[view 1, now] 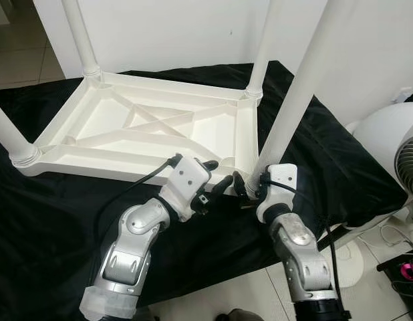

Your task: Building children table

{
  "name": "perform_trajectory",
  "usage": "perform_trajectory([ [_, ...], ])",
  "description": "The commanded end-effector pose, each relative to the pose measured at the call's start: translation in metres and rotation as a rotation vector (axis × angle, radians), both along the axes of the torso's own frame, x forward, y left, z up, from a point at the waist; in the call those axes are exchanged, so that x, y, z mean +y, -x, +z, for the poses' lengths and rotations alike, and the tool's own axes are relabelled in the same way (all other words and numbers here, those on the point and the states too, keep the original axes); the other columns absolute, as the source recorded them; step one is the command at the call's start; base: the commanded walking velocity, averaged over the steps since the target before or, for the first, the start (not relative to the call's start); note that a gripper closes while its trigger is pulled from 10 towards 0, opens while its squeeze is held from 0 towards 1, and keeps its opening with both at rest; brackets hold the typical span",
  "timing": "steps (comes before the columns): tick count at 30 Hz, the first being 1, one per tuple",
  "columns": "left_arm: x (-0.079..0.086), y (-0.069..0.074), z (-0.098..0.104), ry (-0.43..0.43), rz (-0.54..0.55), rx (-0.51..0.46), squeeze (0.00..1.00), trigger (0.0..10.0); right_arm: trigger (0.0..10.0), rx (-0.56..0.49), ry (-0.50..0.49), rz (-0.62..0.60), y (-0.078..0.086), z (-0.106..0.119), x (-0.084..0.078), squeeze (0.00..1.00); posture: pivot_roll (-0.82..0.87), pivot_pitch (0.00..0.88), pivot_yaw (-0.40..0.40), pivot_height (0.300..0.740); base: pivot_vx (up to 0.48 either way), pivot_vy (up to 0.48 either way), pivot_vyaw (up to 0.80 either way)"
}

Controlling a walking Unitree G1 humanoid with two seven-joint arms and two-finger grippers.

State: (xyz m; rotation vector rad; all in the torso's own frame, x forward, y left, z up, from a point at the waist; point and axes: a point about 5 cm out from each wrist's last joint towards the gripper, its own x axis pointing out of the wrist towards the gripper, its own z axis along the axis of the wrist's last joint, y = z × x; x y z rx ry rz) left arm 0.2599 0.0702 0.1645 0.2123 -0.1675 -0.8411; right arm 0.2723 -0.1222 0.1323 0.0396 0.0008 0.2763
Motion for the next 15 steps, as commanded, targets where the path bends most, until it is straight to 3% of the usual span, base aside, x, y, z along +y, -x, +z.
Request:
perform_trajectory([
  [1,0.004,-0.002,-0.001,0.021,0.103,-0.003,0.0,10.0,10.0,-0.023,-0.018,0.035,0.0,0.005,0.001,0.0,-0.04,0.013,-0.051,0.74,0.0,0.0,0.0],
  [2,0.003,-0.001,-0.002,0.01,0.1,-0.005,0.0,10.0,10.0,-0.08,0.04,0.123,-0.003,0.011,-0.024,0.0,-0.04,0.011,-0.05,0.74,0.0,0.0,0.0],
  [3,0.003,-0.001,-0.003,0.007,0.099,-0.006,0.0,10.0,10.0,-0.1,0.067,0.152,-0.003,0.014,-0.032,0.0,-0.04,0.011,-0.05,0.74,0.0,0.0,0.0],
  [7,0.002,-0.001,-0.003,0.006,0.098,-0.006,0.0,10.0,10.0,-0.11,0.086,0.183,-0.004,0.016,-0.038,0.0,-0.04,0.01,-0.049,0.74,0.0,0.0,0.0],
  [9,0.003,-0.002,-0.002,0.006,0.097,-0.009,0.0,10.0,10.0,-0.118,0.13,0.272,-0.007,0.017,-0.049,0.0,-0.05,0.008,-0.044,0.74,0.0,0.0,0.0],
  [12,0.002,-0.003,-0.001,0.005,0.095,-0.012,0.0,10.0,10.0,-0.114,0.166,0.327,-0.009,0.016,-0.054,0.0,-0.05,0.006,-0.039,0.74,0.0,0.0,0.0],
  [15,0.002,-0.003,-0.001,-0.008,0.077,-0.015,0.0,10.0,10.0,-0.065,0.234,0.481,-0.017,0.011,-0.059,0.0,-0.05,0.006,-0.027,0.74,0.0,0.0,0.0],
])
